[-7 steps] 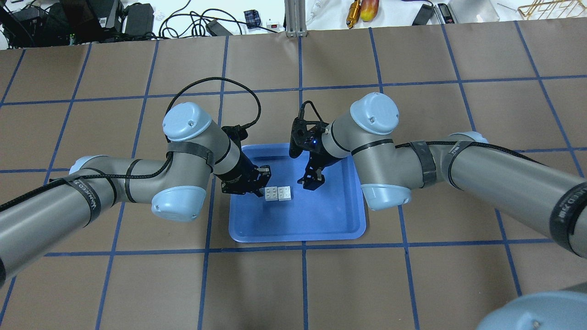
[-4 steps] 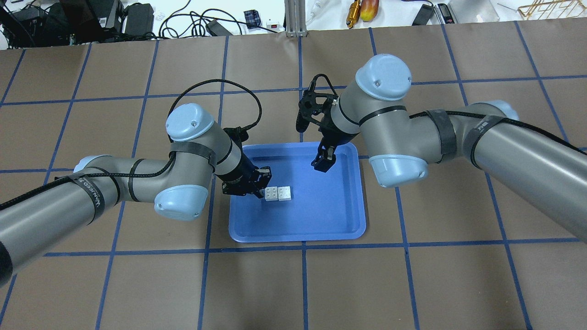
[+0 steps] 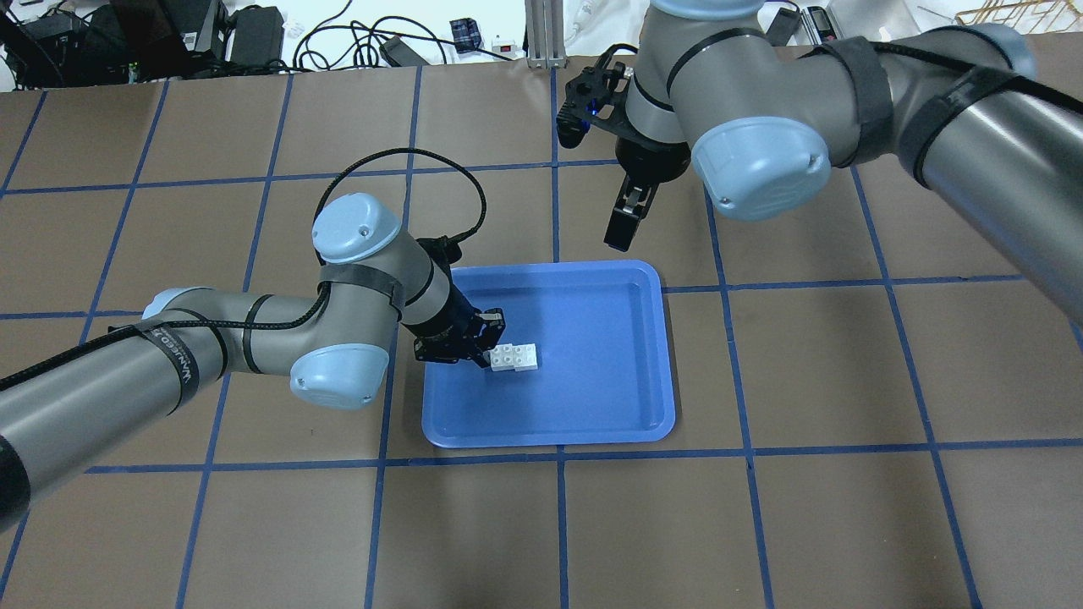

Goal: Assemble white blocks and place on blue tray

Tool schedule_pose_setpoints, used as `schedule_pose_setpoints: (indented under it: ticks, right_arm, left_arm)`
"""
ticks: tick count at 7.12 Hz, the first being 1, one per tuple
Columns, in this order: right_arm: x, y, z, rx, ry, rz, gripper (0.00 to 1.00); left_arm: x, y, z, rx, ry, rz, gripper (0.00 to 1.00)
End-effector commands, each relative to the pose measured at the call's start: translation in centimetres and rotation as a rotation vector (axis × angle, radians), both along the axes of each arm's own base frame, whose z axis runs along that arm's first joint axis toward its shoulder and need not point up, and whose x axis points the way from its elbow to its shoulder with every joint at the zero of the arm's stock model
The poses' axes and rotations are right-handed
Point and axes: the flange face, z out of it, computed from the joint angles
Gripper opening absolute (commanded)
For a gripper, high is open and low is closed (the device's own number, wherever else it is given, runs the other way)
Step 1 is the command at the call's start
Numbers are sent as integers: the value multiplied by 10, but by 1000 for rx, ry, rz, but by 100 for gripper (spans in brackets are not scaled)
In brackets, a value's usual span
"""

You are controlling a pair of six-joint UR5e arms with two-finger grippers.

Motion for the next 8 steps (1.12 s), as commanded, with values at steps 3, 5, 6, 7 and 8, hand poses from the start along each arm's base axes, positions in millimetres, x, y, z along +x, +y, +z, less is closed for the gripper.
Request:
schedule_pose_setpoints:
  ticks: [3, 5, 6, 7, 8]
  right_arm:
    - [-67, 3, 76, 23, 62, -444, 100]
    - [-121, 16, 108, 16, 59, -707, 100]
    - [-130, 18, 110, 35, 56, -809, 100]
    - [-129, 22, 117, 21, 43, -888, 100]
    - [-130, 24, 122, 13, 37, -939, 100]
  left_arm:
    - [-5, 1, 3, -14, 3, -13, 0]
    - [-5, 1, 3, -18, 4, -22, 0]
    - [-5, 0, 3, -19, 4, -21, 0]
    - [-5, 0, 3, -18, 4, -22, 0]
    - [-6, 0, 4, -27, 5, -24, 0]
